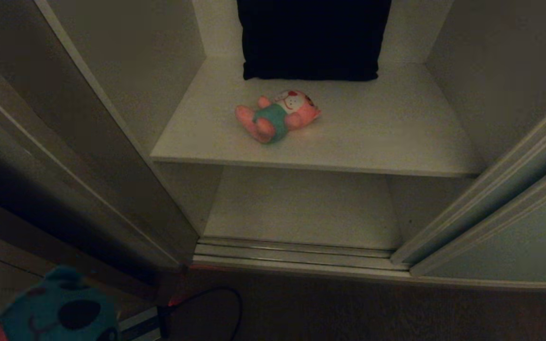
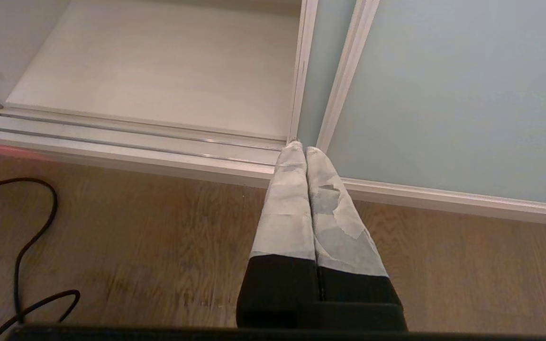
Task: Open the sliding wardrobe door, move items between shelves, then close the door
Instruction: Place the blue doll on the lower shelf
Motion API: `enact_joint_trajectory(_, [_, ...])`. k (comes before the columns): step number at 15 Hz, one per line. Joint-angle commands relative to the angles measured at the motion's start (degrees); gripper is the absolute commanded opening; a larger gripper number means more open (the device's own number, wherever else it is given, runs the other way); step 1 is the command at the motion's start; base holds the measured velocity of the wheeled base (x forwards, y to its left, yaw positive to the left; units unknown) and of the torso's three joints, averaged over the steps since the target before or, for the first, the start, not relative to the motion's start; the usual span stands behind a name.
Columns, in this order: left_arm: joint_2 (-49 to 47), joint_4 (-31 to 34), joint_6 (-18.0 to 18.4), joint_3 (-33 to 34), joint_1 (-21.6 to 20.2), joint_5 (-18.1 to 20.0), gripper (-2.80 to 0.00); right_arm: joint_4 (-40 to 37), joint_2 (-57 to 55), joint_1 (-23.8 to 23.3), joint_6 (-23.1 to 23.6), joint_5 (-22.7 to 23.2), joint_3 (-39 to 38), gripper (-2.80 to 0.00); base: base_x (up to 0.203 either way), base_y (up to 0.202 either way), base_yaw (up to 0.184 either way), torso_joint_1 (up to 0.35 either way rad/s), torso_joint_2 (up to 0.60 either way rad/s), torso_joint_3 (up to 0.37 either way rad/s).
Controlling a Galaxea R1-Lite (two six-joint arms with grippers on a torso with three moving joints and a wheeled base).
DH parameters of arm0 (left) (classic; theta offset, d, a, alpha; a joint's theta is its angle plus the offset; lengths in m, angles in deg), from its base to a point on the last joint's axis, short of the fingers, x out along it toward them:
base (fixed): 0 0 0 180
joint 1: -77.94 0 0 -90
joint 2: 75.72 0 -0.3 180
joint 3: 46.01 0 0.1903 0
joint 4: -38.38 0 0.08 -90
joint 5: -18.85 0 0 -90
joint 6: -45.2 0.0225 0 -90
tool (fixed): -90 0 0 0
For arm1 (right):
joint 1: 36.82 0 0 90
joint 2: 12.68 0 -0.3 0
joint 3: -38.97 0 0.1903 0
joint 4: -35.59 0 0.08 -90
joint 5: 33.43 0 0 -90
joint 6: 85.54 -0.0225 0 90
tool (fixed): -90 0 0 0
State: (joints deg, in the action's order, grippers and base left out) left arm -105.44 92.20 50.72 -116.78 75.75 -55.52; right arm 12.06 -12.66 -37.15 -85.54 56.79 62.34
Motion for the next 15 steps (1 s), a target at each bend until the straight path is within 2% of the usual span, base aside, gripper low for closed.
enact_joint_trajectory(1, [11.2, -2.2, 0.7, 12.6, -2.1, 0.2, -2.8, 0.0, 0.0, 0.0, 0.0, 0.0, -0.2, -2.8, 0.0, 0.0, 0.0, 0.0, 0.0, 0.0])
enact_joint_trajectory(5, [13.6, -14.9, 0.5, 25.6, -3.2, -4.6, -2.8, 0.0, 0.0, 0.0, 0.0, 0.1, -0.2, -2.8, 0.0, 0.0, 0.0, 0.0, 0.0, 0.0])
enact_joint_trajectory(9, [13.7, -24.1, 2.1, 33.5, -1.9, -6.2, -2.8, 0.0, 0.0, 0.0, 0.0, 0.0, -0.2, -2.8, 0.0, 0.0, 0.0, 0.0, 0.0, 0.0])
enact_joint_trajectory(11, [14.1, -25.4, 2.5, 35.1, 1.0, -6.9, -2.8, 0.0, 0.0, 0.0, 0.0, 0.0, -0.2, -2.8, 0.0, 0.0, 0.0, 0.0, 0.0, 0.0])
enact_joint_trajectory(15, [20.9, -25.4, 1.9, 40.7, 3.3, -10.4, -2.8, 0.0, 0.1, 0.0, 0.0, 0.0, -0.2, -2.8, 0.0, 0.0, 0.0, 0.0, 0.0, 0.0])
